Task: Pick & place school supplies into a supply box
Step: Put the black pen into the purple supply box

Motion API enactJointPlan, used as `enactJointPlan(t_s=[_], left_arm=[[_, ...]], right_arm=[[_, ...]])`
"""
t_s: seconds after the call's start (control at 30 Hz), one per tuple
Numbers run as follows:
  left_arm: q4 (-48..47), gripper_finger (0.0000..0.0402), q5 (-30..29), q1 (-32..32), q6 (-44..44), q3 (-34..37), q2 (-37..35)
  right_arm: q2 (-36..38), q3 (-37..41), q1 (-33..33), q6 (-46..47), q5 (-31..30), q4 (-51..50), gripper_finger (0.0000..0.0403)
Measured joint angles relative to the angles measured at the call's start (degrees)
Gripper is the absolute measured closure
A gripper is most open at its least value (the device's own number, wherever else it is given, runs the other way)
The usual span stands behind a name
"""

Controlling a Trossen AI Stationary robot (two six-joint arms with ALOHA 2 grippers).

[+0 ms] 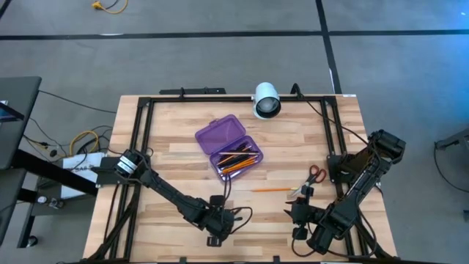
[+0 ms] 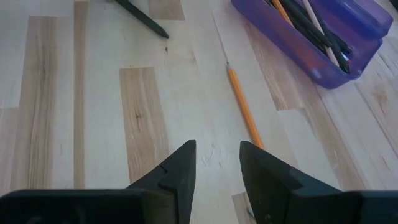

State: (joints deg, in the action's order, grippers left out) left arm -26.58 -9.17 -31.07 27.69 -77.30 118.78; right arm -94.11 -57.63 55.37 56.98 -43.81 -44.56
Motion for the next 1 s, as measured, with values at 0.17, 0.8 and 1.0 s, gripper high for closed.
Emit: enactJointPlan(t_s=[0.17, 0.8, 1.0], left_arm=[[-1.59, 0.0261, -0.32, 0.07, 1.57, 0.00, 0.09], [-5.25, 0.0369, -3.27, 0.06, 2.00, 0.07, 0.13], [-6.00, 0.0373, -6.45, -0.14, 3.55, 0.13, 0.13]], right_arm=[[0.00, 0.00, 0.00, 0.01, 0.00, 0.02, 0.0285], [0.00, 0.00, 0.00, 0.03, 0.00, 0.07, 0.0285], [0.00, -0.02, 0.00, 0.03, 0.02, 0.26, 0.0285]])
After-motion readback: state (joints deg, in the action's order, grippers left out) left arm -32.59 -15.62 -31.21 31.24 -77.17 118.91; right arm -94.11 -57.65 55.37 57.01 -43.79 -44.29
